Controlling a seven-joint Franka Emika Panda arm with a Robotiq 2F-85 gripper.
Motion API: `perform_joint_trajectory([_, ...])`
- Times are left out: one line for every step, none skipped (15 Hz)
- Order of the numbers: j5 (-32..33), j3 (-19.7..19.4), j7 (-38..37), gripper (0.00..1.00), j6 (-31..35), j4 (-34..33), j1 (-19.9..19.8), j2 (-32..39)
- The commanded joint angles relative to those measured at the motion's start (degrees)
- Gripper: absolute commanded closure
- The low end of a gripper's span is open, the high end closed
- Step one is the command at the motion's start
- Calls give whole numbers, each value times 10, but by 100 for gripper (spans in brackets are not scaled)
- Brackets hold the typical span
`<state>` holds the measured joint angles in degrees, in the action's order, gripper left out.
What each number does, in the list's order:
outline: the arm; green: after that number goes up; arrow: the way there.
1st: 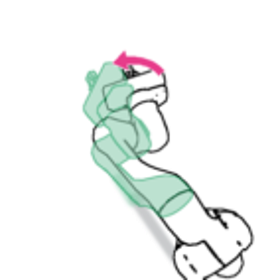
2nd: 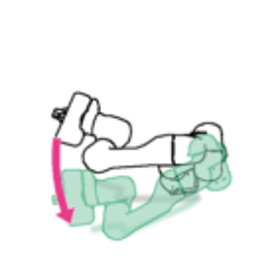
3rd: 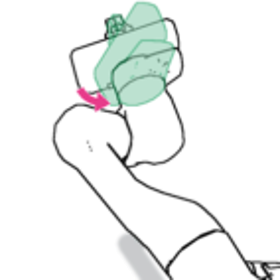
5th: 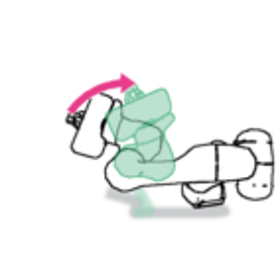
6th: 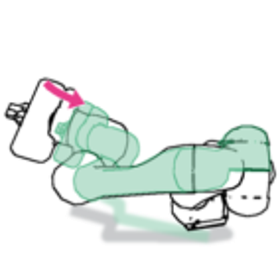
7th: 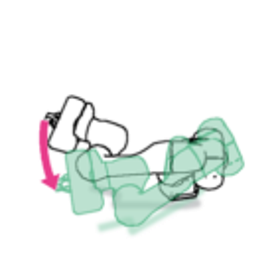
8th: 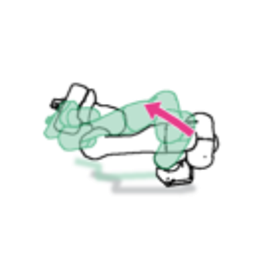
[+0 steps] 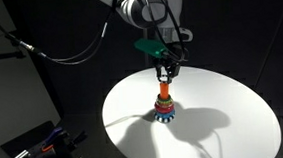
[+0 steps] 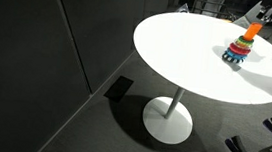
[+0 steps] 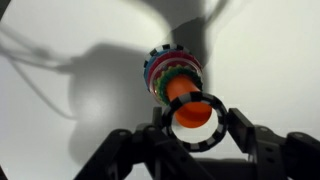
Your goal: Put the striped ring around the orange rod
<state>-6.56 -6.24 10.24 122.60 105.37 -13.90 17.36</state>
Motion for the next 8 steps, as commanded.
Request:
perform_joint_trajectory([-1, -3, 14, 59, -10, 15, 3, -10])
perform_joint_trajectory([-1, -3, 14, 59, -7, 18, 4, -10])
perform_joint_trajectory([0, -3, 13, 59, -4, 21, 5, -10])
perform_joint_trajectory([3, -3, 9, 59, 3, 25, 8, -9])
perform_joint_trajectory([5, -4, 7, 59, 7, 27, 9, -9])
perform_joint_trajectory([7, -4, 5, 59, 12, 29, 11, -9])
perform_joint_trajectory([8, -4, 4, 59, 17, 31, 12, -10])
perform_joint_trajectory([10, -4, 2, 59, 24, 34, 14, -10])
